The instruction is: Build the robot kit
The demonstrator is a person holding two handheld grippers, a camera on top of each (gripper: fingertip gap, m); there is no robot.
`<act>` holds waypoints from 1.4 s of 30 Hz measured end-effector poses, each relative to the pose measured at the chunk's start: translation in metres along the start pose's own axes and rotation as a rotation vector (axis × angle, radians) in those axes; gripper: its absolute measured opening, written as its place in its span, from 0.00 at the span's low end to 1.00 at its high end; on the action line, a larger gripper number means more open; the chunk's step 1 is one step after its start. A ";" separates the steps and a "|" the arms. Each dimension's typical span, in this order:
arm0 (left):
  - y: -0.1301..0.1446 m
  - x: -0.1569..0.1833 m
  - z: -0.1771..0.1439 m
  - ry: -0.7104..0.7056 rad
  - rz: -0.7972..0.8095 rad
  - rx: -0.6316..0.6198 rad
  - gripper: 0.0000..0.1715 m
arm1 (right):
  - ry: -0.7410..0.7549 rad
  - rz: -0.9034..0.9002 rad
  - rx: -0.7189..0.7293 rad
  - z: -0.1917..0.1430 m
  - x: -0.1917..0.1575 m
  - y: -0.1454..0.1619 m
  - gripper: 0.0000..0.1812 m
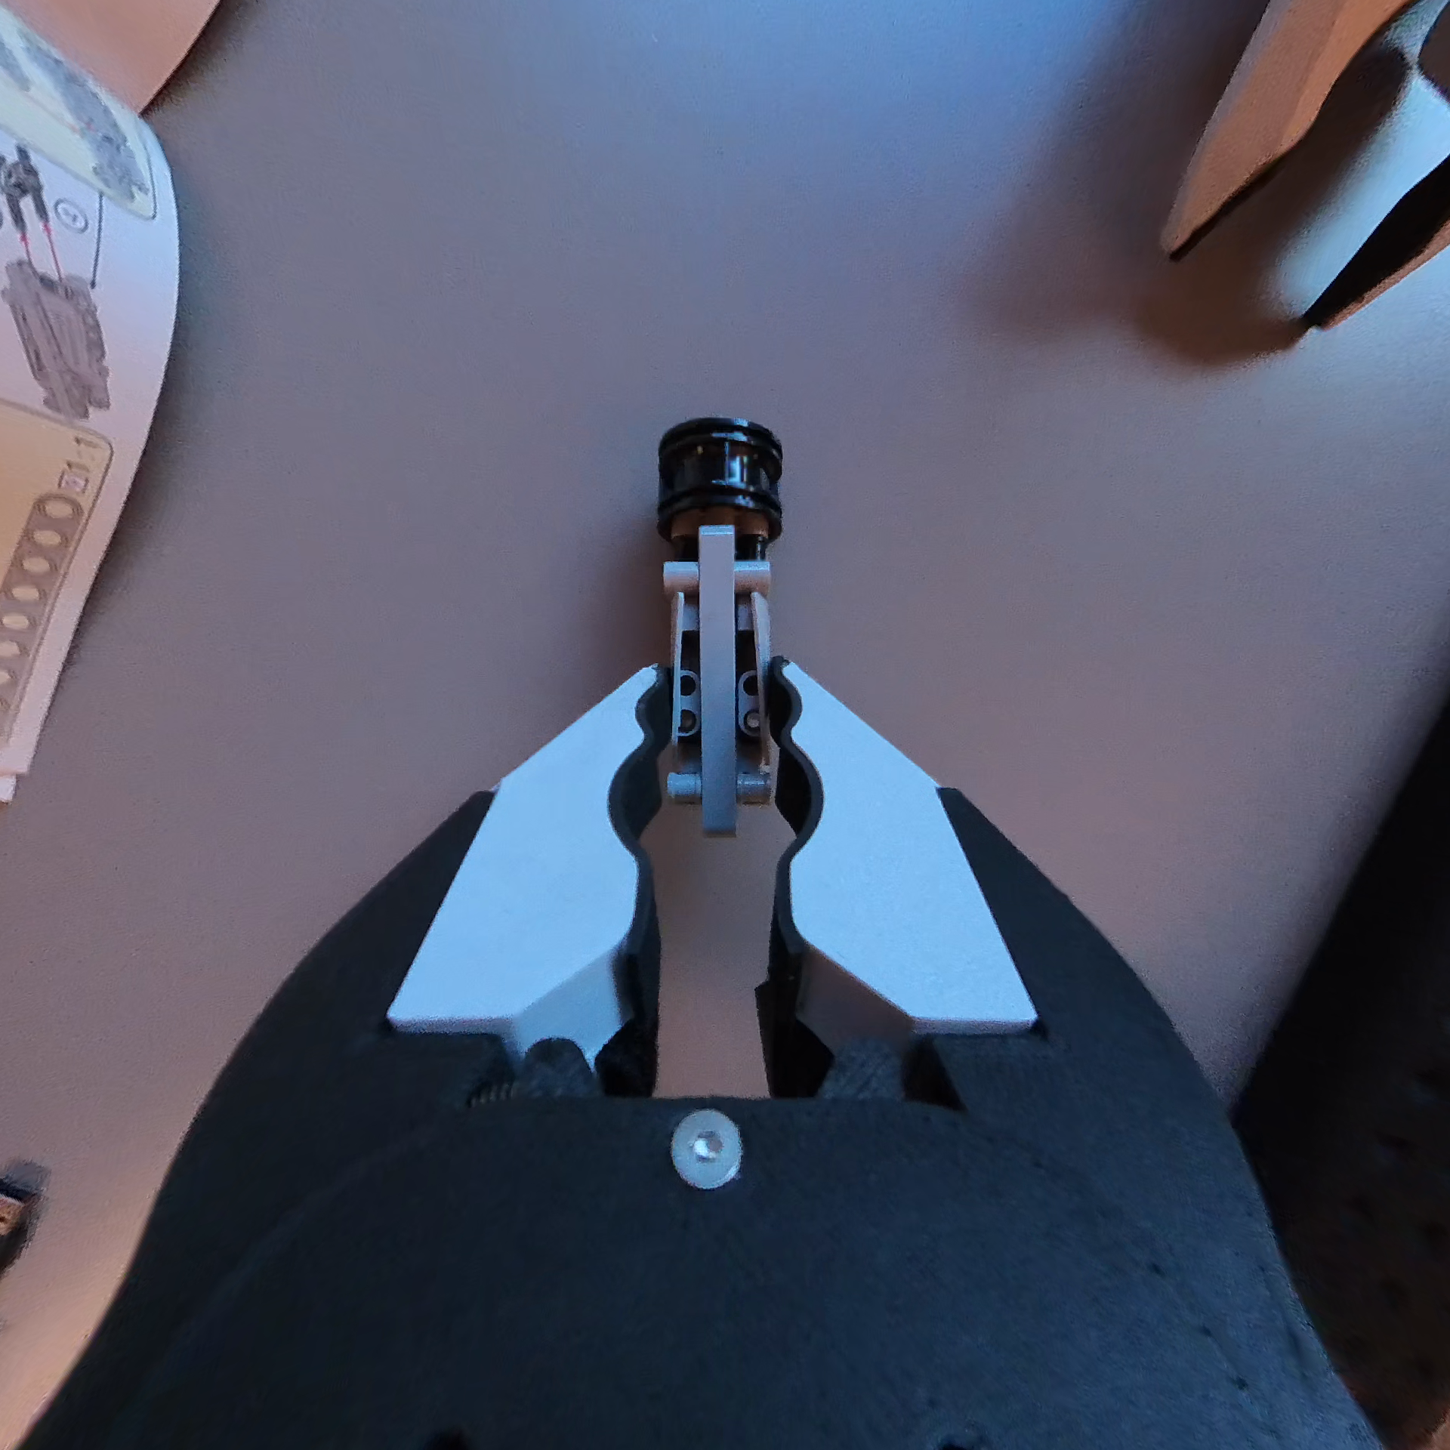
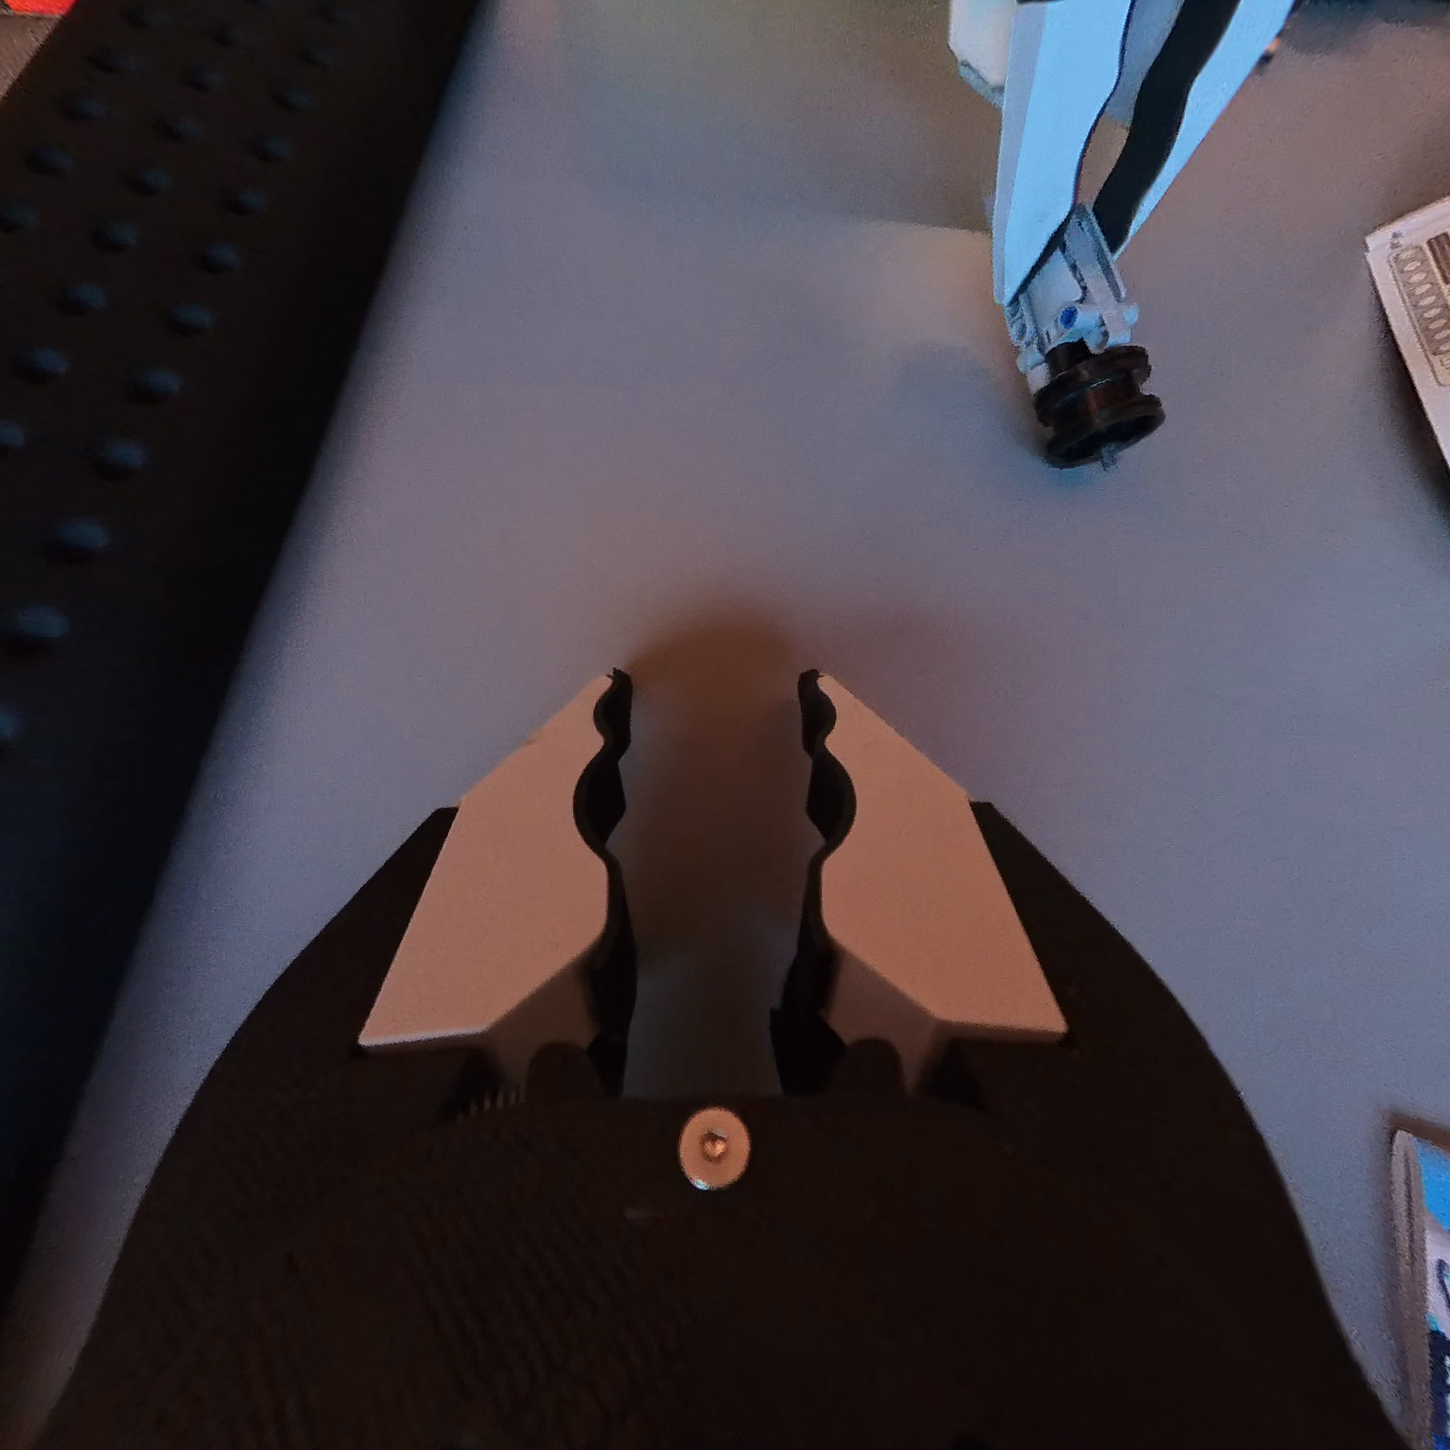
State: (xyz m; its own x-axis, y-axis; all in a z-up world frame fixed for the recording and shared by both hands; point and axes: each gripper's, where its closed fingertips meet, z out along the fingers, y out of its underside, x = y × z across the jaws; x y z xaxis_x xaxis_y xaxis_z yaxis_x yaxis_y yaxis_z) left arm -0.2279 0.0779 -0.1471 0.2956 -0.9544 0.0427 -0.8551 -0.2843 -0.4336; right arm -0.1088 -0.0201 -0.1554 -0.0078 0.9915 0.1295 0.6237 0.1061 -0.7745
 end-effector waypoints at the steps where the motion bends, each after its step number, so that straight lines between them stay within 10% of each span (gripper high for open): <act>1: -0.001 0.000 0.003 0.011 0.020 -0.008 0.13 | 0.002 0.008 0.001 -0.001 0.001 0.001 0.23; 19: 0.006 0.004 0.004 -0.011 0.119 -0.020 0.33 | -0.007 0.023 -0.001 -0.003 0.005 0.004 0.21; 34: -0.022 0.088 -0.025 -0.285 -0.148 0.586 0.39 | 0.008 0.042 -0.003 -0.003 0.010 0.005 0.20; 42: -0.017 0.084 -0.027 -0.230 -0.205 0.652 0.43 | 0.120 0.028 -0.009 -0.010 0.031 0.011 0.21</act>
State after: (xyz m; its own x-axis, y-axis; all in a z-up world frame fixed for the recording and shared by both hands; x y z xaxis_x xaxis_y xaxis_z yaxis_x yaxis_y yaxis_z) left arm -0.2005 0.0004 -0.1122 0.5662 -0.8240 0.0213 -0.3656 -0.2742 -0.8895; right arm -0.0944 0.0111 -0.1542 0.1031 0.9780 0.1815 0.6296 0.0771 -0.7730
